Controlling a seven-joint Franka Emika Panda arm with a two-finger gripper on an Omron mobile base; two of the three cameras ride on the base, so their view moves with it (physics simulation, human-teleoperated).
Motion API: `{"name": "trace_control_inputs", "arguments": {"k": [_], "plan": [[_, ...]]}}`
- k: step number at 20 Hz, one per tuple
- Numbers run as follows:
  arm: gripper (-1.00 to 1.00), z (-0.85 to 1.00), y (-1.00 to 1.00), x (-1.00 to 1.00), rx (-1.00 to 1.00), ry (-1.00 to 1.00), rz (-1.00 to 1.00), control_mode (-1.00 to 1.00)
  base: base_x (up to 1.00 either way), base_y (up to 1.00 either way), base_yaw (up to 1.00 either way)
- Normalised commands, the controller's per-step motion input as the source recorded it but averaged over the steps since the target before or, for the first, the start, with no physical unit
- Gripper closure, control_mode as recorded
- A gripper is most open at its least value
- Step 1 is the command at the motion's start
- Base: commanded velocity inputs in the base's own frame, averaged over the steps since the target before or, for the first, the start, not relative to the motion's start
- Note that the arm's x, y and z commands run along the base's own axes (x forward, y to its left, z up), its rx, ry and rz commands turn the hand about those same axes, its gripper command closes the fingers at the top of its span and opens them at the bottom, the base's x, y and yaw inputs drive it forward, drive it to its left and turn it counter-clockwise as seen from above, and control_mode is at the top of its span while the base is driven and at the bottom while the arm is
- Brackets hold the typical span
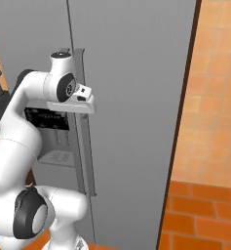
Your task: Take the strawberry from the fridge and place it on top of the pancake, located on the dining counter.
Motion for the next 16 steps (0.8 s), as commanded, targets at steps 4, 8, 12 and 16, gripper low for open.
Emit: {"name": "trace_control_inputs", "arguments": {"k": [4, 8, 12, 16], "plan": [[-1.0, 0.0, 0.0, 0.0, 0.0, 0.0, 0.0, 1.0, -0.64, 0.07, -0.08], [-1.0, 0.0, 0.0, 0.0, 0.0, 0.0, 0.0, 1.0, -0.5, 0.25, -0.04], [-1.0, 0.0, 0.0, 0.0, 0.0, 0.0, 0.0, 1.0, -0.19, 0.2, -0.02], [-1.0, 0.0, 0.0, 0.14, 0.0, -0.01, 0.0, -1.0, 0.0, 0.0, 0.0]]}}
